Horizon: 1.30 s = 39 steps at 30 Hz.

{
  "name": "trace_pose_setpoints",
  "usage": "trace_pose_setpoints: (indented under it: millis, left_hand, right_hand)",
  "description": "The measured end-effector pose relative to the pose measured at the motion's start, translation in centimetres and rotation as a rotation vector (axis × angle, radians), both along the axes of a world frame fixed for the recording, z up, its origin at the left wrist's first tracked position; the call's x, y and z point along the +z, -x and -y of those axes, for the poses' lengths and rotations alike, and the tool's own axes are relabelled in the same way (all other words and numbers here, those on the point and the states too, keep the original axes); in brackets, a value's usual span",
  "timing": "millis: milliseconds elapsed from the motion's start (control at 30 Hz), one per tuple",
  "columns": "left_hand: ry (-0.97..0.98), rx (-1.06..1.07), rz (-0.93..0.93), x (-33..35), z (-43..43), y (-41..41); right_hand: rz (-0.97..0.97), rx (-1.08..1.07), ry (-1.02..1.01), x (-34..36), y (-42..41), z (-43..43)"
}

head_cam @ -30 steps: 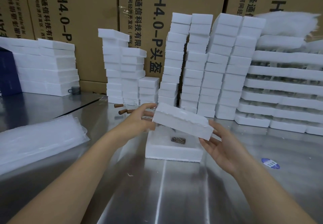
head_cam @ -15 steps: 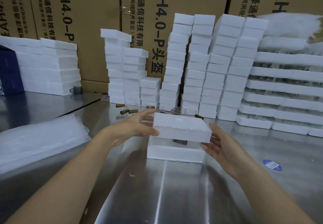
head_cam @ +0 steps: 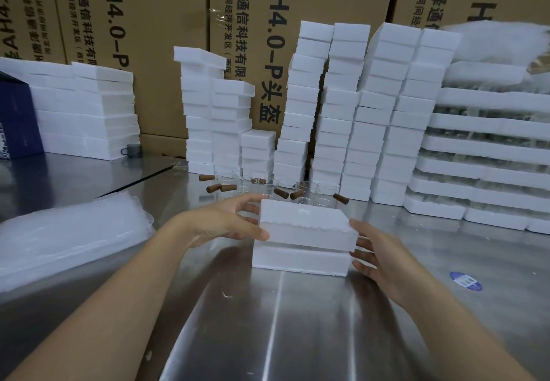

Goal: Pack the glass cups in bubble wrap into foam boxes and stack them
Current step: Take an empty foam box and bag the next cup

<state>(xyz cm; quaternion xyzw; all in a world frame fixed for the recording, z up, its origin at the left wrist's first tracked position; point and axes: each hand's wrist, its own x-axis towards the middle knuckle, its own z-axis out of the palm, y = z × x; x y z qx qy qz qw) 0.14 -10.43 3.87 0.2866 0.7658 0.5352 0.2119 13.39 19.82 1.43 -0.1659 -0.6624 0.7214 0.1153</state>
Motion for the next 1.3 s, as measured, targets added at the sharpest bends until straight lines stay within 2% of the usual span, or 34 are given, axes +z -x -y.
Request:
trace_pose_setpoints:
  millis: [533,733,800,900,1000,1167,1300]
  left_hand:
    - [0.024,-0.029,0.035,-0.4,0.6,-0.3]
    - [0.060,-0.054,0.071,-0.1,0.7,-0.2]
    - [0.016,-0.061,0.131,-0.1,0.4,-0.2]
    - [-0.103,0.054,0.188,-0.3,-0.4,-0.1]
    - [-0.110,0.096,0.152,-0.6,-0.9,-0.3]
    - [-0.195,0.073,0.240,-1.1,-1.2,-1.0]
    - [-0.158,0.100,0.221,-1.0,-1.2,-1.1]
  right_hand:
    - [-0.007,0.025,-0.091,-0.1,-0.1,0.5]
    - [-0.094,0.025,-0.107,-0.1,-0.4,0.8]
    - [-0.115,0.036,-0.107,0.1,-0.5,0.9]
    - [-0.125,0.038,-0.123,0.2,-0.6,1.2]
    - [-0.131,0.026,-0.123,0.2,-0.6,1.2]
    - [-0.086,0.027,-0.135,-0.2,-0.3,1.1]
    - [-0.065,0.038,-0.082,-0.4,-0.2,1.1]
